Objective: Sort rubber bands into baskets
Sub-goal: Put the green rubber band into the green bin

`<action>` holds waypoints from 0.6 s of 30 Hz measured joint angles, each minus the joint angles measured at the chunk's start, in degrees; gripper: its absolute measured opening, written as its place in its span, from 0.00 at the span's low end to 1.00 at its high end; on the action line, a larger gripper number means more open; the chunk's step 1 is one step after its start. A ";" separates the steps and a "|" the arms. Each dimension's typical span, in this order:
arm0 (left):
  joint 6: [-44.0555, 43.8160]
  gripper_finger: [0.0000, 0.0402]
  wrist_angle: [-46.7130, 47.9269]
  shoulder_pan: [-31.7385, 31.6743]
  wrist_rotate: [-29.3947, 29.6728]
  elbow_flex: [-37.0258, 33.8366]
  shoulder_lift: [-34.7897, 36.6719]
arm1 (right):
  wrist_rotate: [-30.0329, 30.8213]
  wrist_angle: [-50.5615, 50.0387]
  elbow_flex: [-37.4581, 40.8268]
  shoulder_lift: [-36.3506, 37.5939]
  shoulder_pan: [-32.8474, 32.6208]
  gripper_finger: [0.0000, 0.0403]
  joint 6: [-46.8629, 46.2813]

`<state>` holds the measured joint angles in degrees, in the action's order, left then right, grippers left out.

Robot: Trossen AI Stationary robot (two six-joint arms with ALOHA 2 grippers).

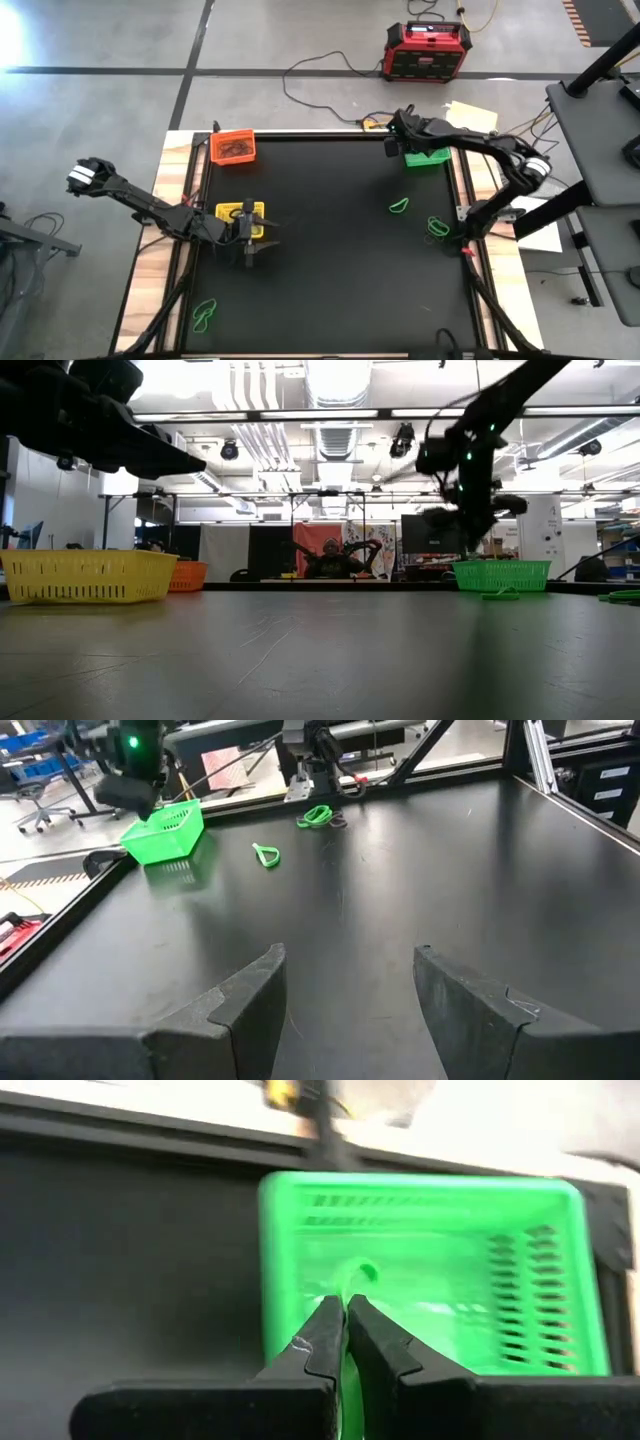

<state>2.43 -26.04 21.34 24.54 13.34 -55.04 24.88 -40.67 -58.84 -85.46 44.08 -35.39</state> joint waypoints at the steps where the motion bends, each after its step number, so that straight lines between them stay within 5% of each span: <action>1: -0.19 0.50 -0.04 0.00 0.00 0.00 -0.11 | 0.11 -1.00 -0.36 -1.16 1.03 0.02 -0.50; 18: -1.36 0.50 0.74 0.00 -0.52 0.00 -0.18 | -3.94 -5.28 -8.09 -18.26 9.23 0.05 -0.86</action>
<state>1.07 -25.31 21.34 24.02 13.34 -55.22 20.95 -45.96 -66.94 -103.72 53.31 -36.25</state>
